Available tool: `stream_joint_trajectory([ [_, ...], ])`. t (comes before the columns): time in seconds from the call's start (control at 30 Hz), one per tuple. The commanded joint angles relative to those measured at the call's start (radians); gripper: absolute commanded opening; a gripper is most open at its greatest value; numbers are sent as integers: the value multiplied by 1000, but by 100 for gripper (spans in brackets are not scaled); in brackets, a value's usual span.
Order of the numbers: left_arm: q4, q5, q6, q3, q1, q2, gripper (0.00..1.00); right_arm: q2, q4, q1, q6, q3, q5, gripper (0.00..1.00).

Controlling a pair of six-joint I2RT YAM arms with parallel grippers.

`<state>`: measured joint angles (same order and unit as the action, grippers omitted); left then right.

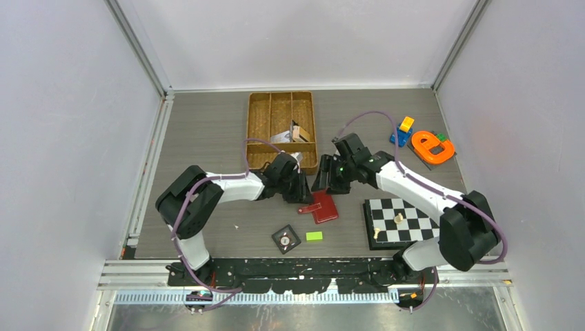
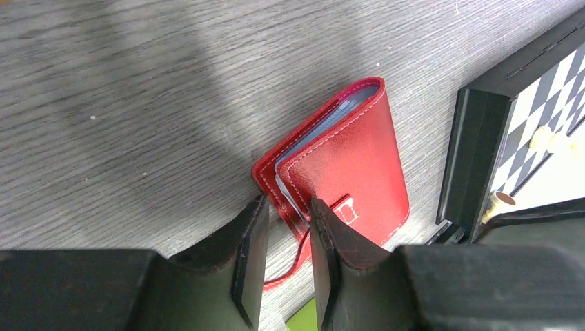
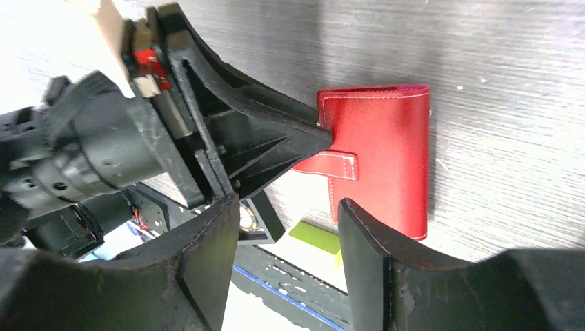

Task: Put the credit cards into the card holder
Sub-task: Pick up the card holder from the center of the board.

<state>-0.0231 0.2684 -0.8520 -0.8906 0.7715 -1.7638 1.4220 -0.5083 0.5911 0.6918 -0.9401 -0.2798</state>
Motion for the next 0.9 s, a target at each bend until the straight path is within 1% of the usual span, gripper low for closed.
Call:
stream_joint_trajectory([
  [0.0,97,-53,42,-3,14,-35,30,-56,-96,-60,-63,-43,82,60],
  [0.13,95,-43,45,-1,14,-35,29,-31,-68,-142,-96,9,16,59],
  [0.3,92,-38,43,6,15,-39,26,-3,71,-193,-112,115,-160,63],
  [0.47,91,-37,40,15,14,-37,23,53,202,-225,-90,204,-244,63],
  [0.57,89,-37,39,20,14,-37,22,98,266,-242,-87,241,-264,61],
  [0.7,81,-35,35,32,15,-37,20,145,363,-248,-76,283,-329,57],
  [0.87,45,-31,25,50,14,-37,19,210,530,-245,-5,318,-425,51],
])
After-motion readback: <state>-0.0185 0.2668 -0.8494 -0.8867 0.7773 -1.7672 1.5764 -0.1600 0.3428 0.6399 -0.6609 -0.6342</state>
